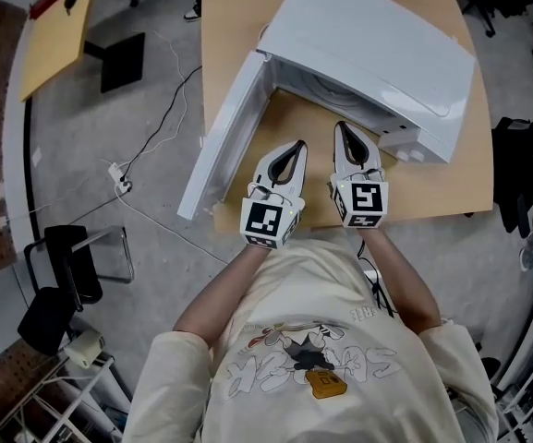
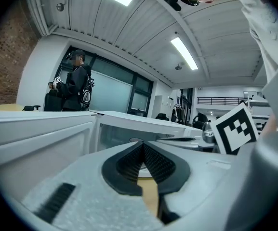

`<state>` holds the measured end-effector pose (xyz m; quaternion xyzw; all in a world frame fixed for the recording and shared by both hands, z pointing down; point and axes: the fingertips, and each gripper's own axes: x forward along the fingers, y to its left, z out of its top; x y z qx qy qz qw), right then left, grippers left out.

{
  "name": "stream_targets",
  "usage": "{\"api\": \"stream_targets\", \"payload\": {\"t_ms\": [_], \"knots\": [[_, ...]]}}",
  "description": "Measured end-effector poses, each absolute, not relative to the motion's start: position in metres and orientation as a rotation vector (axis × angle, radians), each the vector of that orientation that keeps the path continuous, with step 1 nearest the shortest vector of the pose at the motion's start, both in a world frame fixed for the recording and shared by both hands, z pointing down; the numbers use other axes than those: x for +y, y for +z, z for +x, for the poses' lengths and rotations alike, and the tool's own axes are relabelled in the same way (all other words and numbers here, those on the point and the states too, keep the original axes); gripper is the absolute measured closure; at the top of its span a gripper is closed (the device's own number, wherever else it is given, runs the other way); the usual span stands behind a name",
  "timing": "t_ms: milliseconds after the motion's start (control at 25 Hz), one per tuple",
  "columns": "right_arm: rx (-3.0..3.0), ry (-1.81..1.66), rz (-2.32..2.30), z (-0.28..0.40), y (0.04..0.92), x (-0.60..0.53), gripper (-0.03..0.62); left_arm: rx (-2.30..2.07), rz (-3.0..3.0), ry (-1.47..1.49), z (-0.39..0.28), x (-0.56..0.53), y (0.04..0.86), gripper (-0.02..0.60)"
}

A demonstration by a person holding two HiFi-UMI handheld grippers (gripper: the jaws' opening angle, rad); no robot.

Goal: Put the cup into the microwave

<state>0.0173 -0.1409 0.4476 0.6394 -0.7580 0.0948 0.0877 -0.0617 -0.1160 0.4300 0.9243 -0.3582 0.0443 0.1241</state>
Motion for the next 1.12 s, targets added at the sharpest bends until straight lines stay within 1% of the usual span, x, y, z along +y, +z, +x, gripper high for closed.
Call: {"api": "stream_targets", "payload": {"t_ms": [120, 320, 880, 1120], "knots": [[-2.308, 0.362, 1.812, 0.003, 0.447, -0.121, 0.589, -1.079, 2.693, 0.160, -0.068, -0.108, 0.427, 0.580], [-2.344, 0.320, 1.742, -0.007, 0.428, -0.092, 0.589, -1.057, 2.678, 0.158, -0.073, -0.089, 0.418, 0.580], [-2.384, 0.331, 1.702, -0.005, 0.417, -0.068, 0.589, -1.006, 2.716, 0.192, -0.045, -0.071, 0.412, 0.580], [-2.410, 0.337, 1.656, -0.008, 0.415, -0.063, 0.589, -1.033, 2.705, 0.206, -0.045, -0.071, 0.413, 0.580]]}}
